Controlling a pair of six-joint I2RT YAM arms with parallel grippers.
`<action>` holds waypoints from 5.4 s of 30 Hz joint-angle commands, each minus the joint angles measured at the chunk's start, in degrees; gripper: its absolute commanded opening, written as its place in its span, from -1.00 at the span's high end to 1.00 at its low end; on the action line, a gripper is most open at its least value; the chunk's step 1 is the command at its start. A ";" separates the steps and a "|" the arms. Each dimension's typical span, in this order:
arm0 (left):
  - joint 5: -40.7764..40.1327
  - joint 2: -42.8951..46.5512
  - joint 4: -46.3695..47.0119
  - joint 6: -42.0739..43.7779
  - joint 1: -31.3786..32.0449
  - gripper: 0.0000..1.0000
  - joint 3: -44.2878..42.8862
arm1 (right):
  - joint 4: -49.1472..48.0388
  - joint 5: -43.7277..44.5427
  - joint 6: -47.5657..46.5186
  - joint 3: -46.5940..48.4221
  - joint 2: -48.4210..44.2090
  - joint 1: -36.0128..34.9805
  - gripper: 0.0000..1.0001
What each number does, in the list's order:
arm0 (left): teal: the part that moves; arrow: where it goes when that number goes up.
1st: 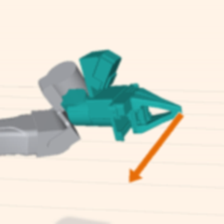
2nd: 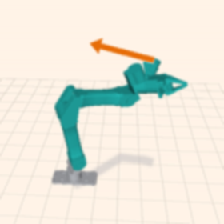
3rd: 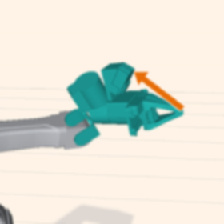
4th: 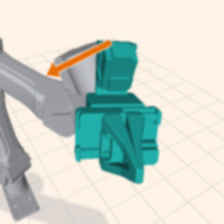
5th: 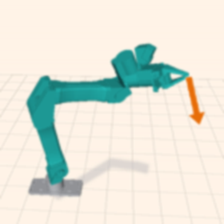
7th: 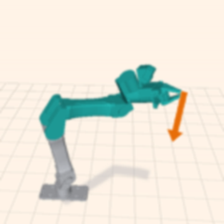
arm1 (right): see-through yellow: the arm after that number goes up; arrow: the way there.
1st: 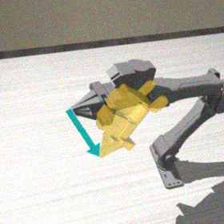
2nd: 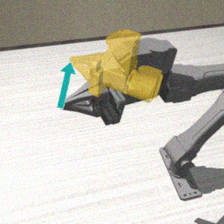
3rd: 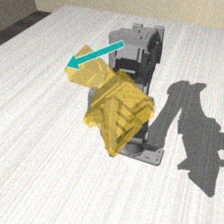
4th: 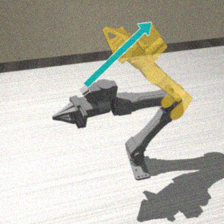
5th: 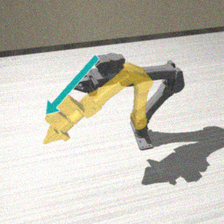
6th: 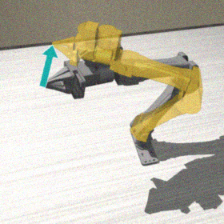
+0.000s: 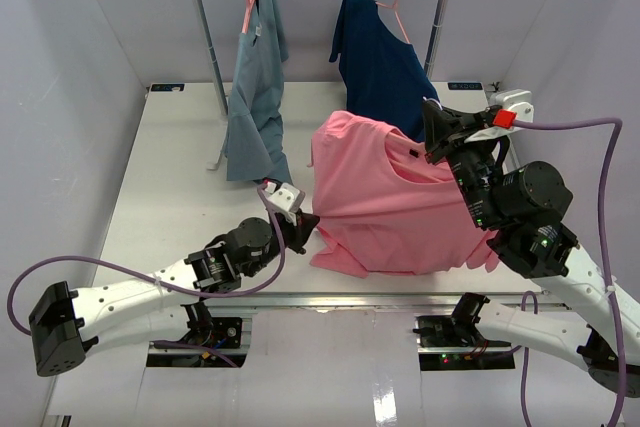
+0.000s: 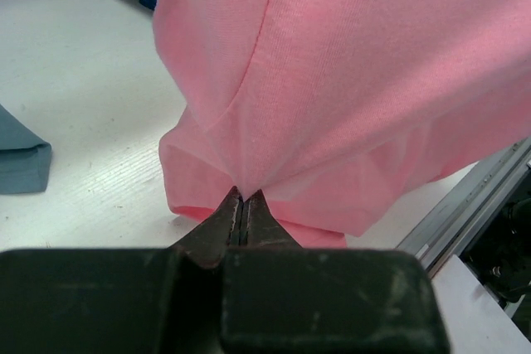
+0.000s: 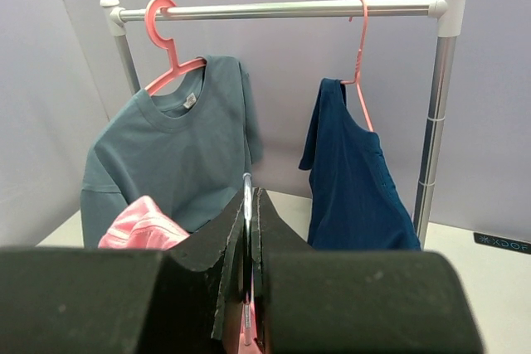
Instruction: Place the t-shirt on the hanger
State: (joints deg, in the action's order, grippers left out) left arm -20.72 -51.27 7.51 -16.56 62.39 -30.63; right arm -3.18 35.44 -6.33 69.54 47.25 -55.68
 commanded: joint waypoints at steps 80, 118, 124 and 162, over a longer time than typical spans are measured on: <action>19.40 6.31 -26.32 16.38 0.01 1.00 -28.81 | 22.98 -31.99 5.89 9.77 -6.23 -0.13 0.85; -6.31 14.31 -34.68 8.03 0.01 0.12 -29.58 | 32.18 -31.53 2.54 13.99 -7.65 -0.13 0.85; 0.03 12.51 -35.06 9.55 0.01 0.03 -32.71 | 30.18 -32.46 3.75 13.42 -6.51 -0.19 0.84; -14.94 4.22 -42.63 7.36 0.01 0.82 -33.53 | 28.17 -26.86 3.78 17.39 -4.60 -0.13 0.85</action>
State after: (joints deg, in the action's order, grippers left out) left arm -36.46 -46.46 -30.35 -9.50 62.50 -62.07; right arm 30.33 7.21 -1.93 84.88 43.59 -55.67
